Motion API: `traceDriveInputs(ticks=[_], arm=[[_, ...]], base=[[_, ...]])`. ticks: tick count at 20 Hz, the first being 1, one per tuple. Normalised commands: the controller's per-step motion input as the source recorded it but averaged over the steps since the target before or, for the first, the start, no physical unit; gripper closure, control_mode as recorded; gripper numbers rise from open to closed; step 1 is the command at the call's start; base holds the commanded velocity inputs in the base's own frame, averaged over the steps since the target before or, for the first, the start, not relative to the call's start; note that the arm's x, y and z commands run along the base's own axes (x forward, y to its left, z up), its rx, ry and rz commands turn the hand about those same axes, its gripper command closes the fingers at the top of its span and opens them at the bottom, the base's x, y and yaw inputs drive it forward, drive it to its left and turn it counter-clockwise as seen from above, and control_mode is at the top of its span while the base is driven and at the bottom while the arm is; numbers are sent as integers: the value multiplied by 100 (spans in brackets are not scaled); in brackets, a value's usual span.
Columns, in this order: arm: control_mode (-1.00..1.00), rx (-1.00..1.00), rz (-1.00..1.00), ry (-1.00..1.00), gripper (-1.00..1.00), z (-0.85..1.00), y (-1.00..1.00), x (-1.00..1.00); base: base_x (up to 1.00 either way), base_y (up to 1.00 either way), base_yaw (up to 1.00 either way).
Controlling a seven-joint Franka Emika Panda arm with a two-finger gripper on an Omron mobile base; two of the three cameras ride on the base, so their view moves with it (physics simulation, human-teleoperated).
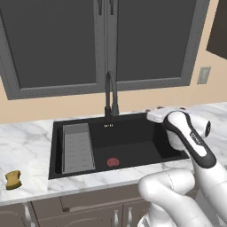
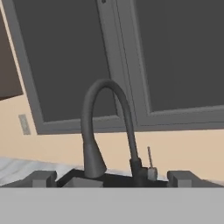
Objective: Soak the sponge with water for a few seconds and then drop it inside the sink.
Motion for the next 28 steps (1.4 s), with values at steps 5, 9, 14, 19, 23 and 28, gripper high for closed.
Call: traceDriveInputs(ticks=[5,9,14,19,23,28], arm=[[-100,6,1,3,-100,-25,0,29],[-100,2,3,0,-100,-27,0,32],[-100,0,4,-3,-100,-25,0,30],[-100,0,3,-3,-100,0,6,22],[-100,0,4,-3,-100,0,2,11],[-100,0,4,0,-100,8,2,4]], base=[[0,0,0],[0,0,0],[0,0,0],[0,0,0],[0,0,0],[0,0,0]])
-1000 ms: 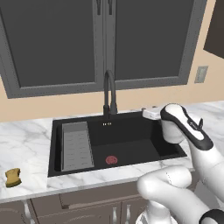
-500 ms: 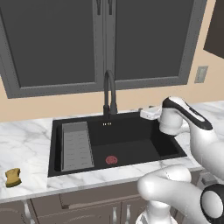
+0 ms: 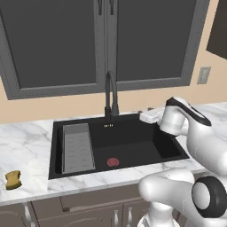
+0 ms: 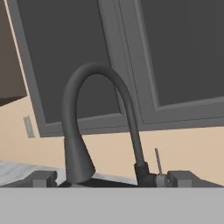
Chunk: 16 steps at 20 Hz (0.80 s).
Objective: Soak the sponge with water for a few seconds and then drop it inside the sink.
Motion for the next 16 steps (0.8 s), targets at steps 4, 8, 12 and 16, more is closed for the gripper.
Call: traceDriveInputs(ticks=[4,8,12,16], arm=[[-100,0,4,0,-100,15,0,3],[-100,0,4,3,-100,24,0,6],[-100,0,4,7,-100,15,0,6],[-100,0,2,4,-100,1,0,8]], base=[[0,0,0],[0,0,0],[0,0,0],[0,0,0]])
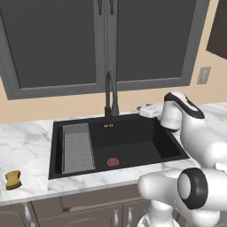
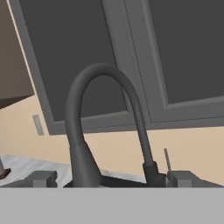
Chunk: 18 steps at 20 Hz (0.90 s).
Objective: Soak the sponge with water for a few seconds and then drop it inside the sink.
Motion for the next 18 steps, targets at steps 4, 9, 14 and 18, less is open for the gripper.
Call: traceDriveInputs(ticks=[4,9,14,18], arm=[[-100,0,0,0,-100,-5,0,12],[-100,-1,0,-6,-100,-5,0,4],[-100,-9,0,-15,-100,-9,1,0],[-100,-9,1,-7,-100,0,5,0]], base=[[0,0,0],[0,0,0],[0,0,0],[0,0,0]])
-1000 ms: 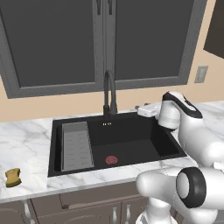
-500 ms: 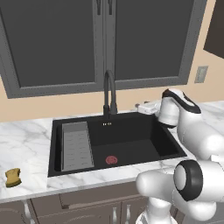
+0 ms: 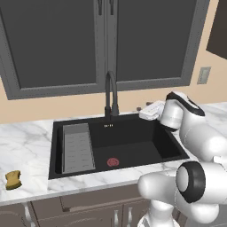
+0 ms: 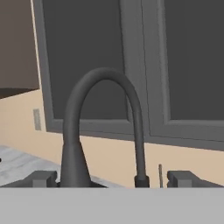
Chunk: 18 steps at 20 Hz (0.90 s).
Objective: Soak the sponge with water for a few seconds and then drop it inside the sink.
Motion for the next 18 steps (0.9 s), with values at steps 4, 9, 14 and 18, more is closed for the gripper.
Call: traceDriveInputs(ticks=[4,9,14,18], arm=[[-100,-4,3,0,-100,8,14,0],[-100,-1,2,1,-100,2,16,0],[-100,0,1,0,-100,0,1,8],[-100,0,0,0,-100,-4,0,3]], base=[[0,0,0],[0,0,0],[0,0,0],[0,0,0]])
